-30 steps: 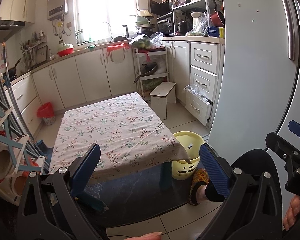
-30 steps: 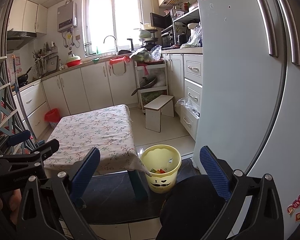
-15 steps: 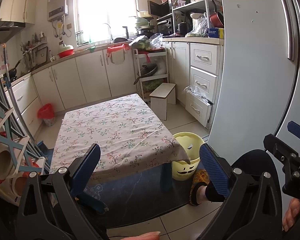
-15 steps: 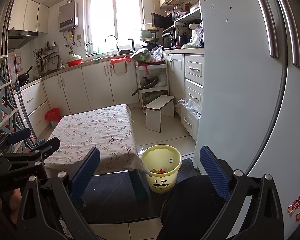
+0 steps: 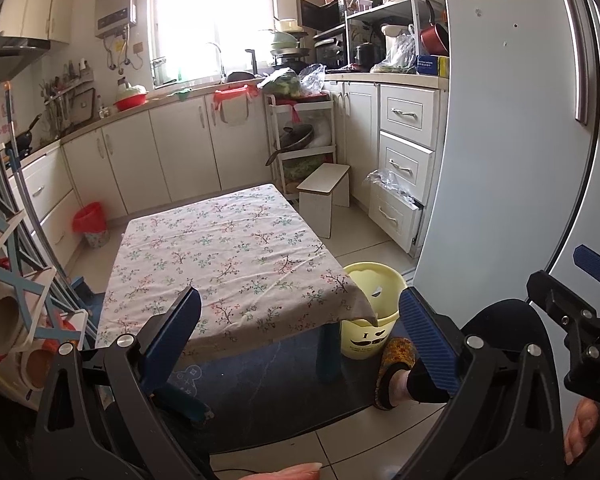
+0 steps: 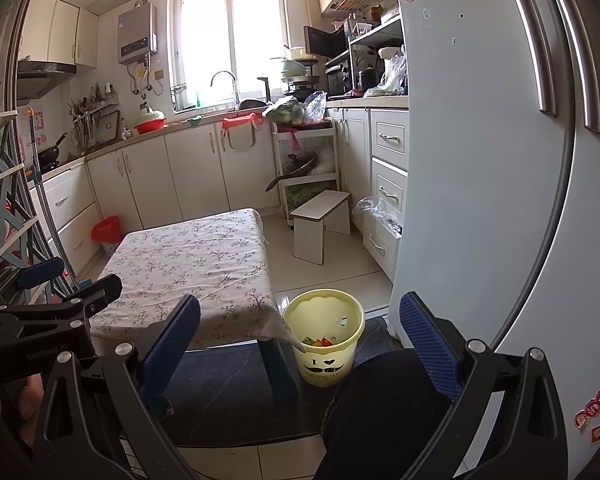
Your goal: Collect trash
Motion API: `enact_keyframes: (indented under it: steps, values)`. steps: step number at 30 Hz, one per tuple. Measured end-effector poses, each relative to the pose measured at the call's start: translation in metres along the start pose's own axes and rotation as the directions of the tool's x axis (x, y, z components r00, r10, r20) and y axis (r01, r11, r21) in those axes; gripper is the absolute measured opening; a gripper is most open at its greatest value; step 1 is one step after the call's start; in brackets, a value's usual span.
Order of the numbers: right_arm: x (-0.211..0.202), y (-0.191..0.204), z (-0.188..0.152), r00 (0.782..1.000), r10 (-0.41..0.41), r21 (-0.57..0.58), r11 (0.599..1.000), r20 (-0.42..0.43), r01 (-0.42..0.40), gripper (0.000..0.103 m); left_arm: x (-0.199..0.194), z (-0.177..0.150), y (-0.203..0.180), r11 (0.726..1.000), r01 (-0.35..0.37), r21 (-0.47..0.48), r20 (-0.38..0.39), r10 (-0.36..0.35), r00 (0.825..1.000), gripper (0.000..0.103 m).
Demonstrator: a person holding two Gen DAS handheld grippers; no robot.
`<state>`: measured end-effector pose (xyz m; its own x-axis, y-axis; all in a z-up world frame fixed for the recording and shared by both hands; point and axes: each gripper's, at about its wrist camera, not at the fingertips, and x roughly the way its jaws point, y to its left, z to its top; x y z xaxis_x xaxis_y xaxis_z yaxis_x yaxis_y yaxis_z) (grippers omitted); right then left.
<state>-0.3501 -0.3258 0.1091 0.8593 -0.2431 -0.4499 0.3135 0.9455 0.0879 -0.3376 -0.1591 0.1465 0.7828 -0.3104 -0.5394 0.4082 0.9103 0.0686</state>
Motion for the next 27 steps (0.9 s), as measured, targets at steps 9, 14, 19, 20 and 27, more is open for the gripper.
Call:
enact_keyframes:
  steps: [9, 14, 19, 20, 27]
  values:
    - [-0.0007, 0.0012, -0.0015, 1.0, 0.0, 0.001, 1.0, -0.005, 0.0, 0.096, -0.0007, -0.0016, 0.0004, 1.0, -0.01, 0.0, 0.004, 0.01, 1.0, 0.095]
    - [-0.0008, 0.0022, -0.0037, 1.0, 0.001, 0.002, 1.0, -0.01, -0.001, 0.096, -0.0006, -0.0016, -0.0003, 1.0, -0.014, 0.003, 0.005, 0.014, 1.0, 0.095]
    - [-0.001, 0.0019, -0.0055, 1.0, 0.003, -0.002, 1.0, -0.01, -0.003, 0.096, 0.0, -0.0031, 0.0007, 1.0, -0.013, 0.002, 0.001, 0.013, 1.0, 0.095]
    - [-0.0007, 0.0024, -0.0055, 1.0, 0.002, -0.005, 1.0, -0.013, -0.002, 0.096, 0.0003, -0.0033, 0.0011, 1.0, -0.013, 0.001, 0.0, 0.013, 1.0, 0.095]
    - [0.004, 0.0033, -0.0016, 0.999, -0.028, -0.02, 0.999, -0.027, 0.028, 0.096, -0.001, -0.0048, 0.0044, 1.0, -0.008, -0.009, 0.001, 0.008, 1.0, 0.095]
